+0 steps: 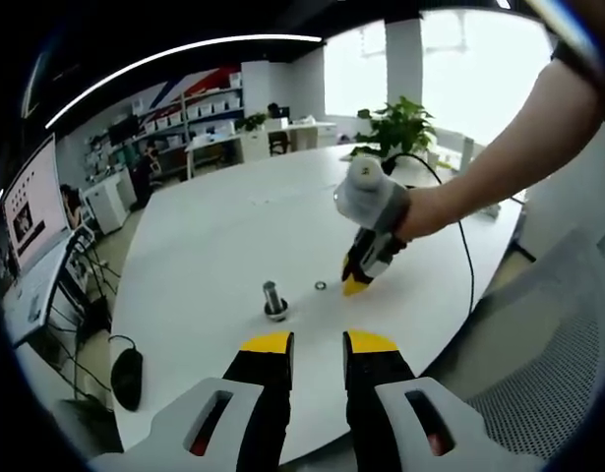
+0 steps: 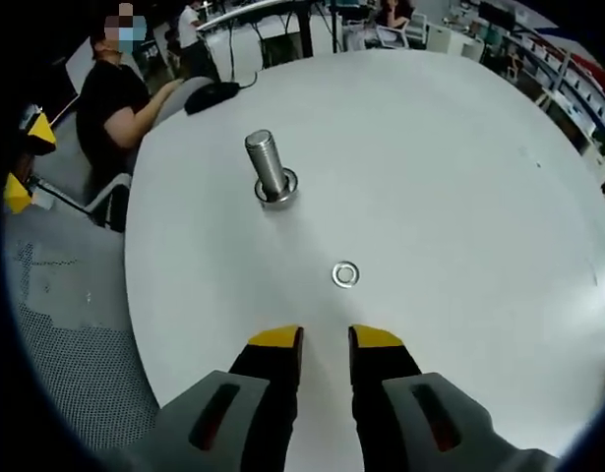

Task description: Place the washer onto the threaded stud by aligning its center hole with the stud, sliding it down to the base, and recovering from edge contact or off-axis alignment until the washer reaches the visible bottom stop.

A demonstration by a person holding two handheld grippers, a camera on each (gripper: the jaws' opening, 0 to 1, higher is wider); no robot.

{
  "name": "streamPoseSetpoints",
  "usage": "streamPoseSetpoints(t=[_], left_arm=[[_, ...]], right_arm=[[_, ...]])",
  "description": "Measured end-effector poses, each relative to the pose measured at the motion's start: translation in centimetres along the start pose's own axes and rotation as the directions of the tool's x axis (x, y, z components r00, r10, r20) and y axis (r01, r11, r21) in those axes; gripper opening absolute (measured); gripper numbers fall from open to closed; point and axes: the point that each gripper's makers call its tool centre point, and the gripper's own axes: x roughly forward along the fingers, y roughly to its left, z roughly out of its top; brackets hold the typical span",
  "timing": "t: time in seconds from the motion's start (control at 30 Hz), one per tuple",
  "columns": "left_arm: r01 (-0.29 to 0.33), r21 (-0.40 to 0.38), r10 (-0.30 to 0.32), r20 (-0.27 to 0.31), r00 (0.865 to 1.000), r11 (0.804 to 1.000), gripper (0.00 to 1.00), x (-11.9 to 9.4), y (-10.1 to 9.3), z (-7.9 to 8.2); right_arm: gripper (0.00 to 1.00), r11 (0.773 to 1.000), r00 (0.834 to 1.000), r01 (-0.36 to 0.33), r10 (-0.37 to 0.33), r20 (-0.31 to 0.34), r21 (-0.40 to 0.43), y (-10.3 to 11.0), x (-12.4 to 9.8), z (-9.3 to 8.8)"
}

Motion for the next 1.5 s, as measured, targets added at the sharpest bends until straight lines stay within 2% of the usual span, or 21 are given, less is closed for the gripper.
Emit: streamPoseSetpoints(t=[0.13, 0.23, 0.5, 0.8, 0.9, 1.0, 1.2, 1.33, 1.5], left_arm=[[0.008, 0.0, -0.008, -0.003, 1.0, 1.0, 0.18, 0.0, -0.2, -0.1], [0.011, -0.001, -0.011, -0.003, 1.0, 1.0, 0.18, 0.1, -0.1, -0.1], [0.017, -0.014, -0.017, 0.001, 1.0, 1.0, 0.18, 0.1, -0.1, 0.0], [0.018, -0.022, -0.019, -0.001, 1.0, 1.0, 0.18, 0.1, 0.0, -0.1], [0.02, -0.024, -0.02, -0.003, 1.0, 1.0, 0.18, 0.1, 0.0, -0.2], [0.019, -0.027, -0.019, -0.001, 1.0, 0.999, 0.18, 0.1, 0.0, -0.1], [0.018, -0.028, -0.018, -0.002, 1.0, 0.999, 0.18, 0.1, 0.0, -0.2], [0.014, -0.03, -0.014, -0.005, 1.0, 0.999, 0.18, 0.1, 0.1, -0.3], [0.012, -0.028, -0.013, -0.009, 1.0, 1.0, 0.18, 0.1, 0.0, -0.3]], right_arm=[[0.2, 1.0, 1.0, 0.006, -0.005, -0.005, 0.009, -0.4, 0.3, -0.1], [0.21, 1.0, 1.0, 0.003, -0.003, 0.013, 0.026, -0.7, 0.5, 0.6], [0.21, 1.0, 0.999, 0.014, -0.013, 0.04, -0.026, -0.7, 1.4, 2.2], [0.21, 0.997, 1.0, -0.004, 0.006, 0.029, -0.072, -0.8, 1.9, 3.2], [0.21, 0.986, 1.0, -0.021, 0.019, -0.019, -0.166, -0.8, 2.0, 3.3], [0.2, 0.975, 0.996, -0.05, 0.031, -0.088, -0.216, -1.0, 2.1, 3.2], [0.16, 0.964, 0.988, -0.065, 0.026, -0.151, -0.257, -1.0, 2.2, 3.4], [0.16, 0.939, 0.977, -0.075, 0.001, -0.215, -0.335, -0.8, 2.3, 3.4], [0.16, 0.926, 0.959, -0.074, -0.036, -0.281, -0.371, -0.8, 2.3, 3.3]])
